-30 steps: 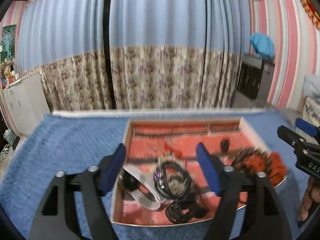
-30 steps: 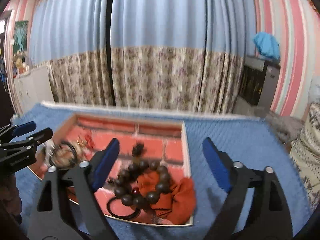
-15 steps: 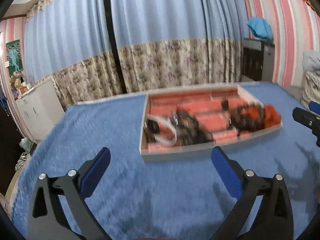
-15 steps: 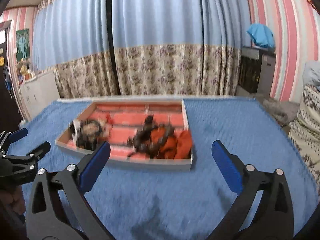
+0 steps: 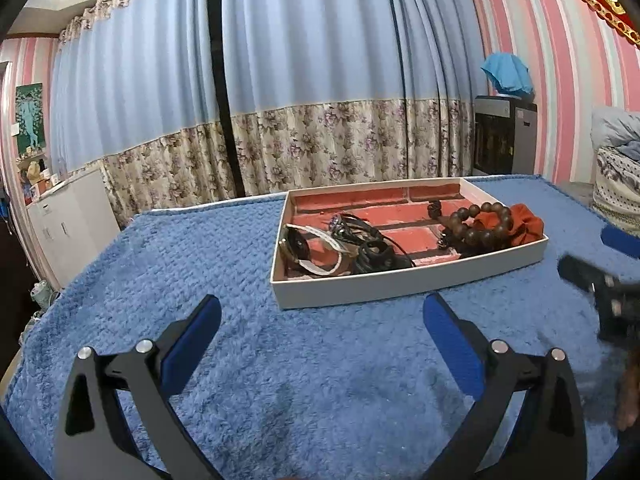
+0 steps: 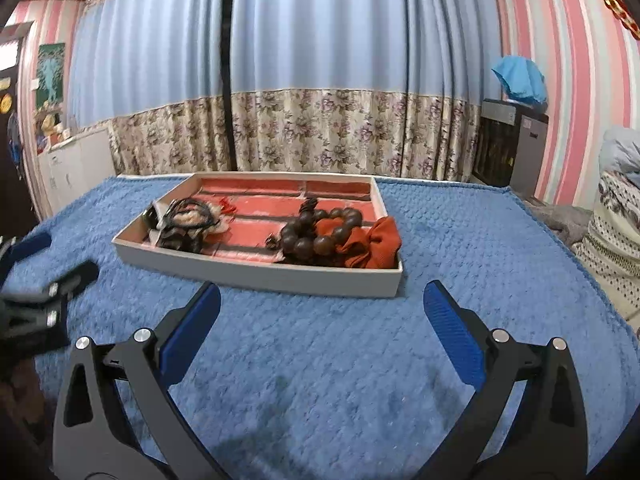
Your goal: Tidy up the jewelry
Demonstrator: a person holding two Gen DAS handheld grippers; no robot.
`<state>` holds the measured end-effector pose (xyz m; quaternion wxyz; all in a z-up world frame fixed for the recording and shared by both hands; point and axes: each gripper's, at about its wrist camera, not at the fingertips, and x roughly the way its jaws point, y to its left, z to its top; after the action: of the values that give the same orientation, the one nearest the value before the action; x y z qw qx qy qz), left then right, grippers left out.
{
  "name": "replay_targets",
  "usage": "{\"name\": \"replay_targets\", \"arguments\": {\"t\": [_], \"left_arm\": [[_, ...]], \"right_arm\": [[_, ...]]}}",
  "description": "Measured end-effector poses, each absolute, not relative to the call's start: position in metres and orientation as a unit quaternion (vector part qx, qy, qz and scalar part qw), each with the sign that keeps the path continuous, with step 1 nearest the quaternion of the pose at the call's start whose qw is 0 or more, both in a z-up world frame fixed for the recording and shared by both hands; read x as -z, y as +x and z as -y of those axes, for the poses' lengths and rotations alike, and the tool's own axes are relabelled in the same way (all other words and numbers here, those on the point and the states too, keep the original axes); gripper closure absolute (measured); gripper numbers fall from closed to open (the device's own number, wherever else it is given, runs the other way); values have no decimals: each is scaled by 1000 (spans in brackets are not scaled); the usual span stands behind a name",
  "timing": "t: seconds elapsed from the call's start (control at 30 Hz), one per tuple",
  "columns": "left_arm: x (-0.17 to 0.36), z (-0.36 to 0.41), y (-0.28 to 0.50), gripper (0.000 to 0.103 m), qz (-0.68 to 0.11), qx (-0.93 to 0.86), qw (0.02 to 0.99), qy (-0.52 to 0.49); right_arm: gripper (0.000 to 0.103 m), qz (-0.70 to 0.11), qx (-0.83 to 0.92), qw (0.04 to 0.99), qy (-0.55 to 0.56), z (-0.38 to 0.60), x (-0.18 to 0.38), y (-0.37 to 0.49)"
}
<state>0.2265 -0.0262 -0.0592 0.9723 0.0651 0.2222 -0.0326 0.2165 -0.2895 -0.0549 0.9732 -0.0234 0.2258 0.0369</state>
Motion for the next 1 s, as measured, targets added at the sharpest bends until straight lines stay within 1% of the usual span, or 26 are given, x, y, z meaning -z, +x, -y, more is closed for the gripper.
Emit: {"name": "replay_targets", "arguments": {"t": [0.1, 0.2, 0.37, 1.0], "left_arm": [[60, 22, 230, 5, -228, 30, 971, 59], [61, 20, 230, 5, -227, 24, 972, 56], [61, 22, 225, 5, -215, 16, 974, 65], [63, 23, 227, 5, -219, 15, 973, 63]], "right_arm": [[5, -208, -36, 977, -24, 288, 52, 212], [5, -221, -39, 974, -24, 286, 54, 217], [5, -216, -44, 975, -23, 285, 54, 216], [5, -220, -47, 974, -23, 284, 56, 222]]}}
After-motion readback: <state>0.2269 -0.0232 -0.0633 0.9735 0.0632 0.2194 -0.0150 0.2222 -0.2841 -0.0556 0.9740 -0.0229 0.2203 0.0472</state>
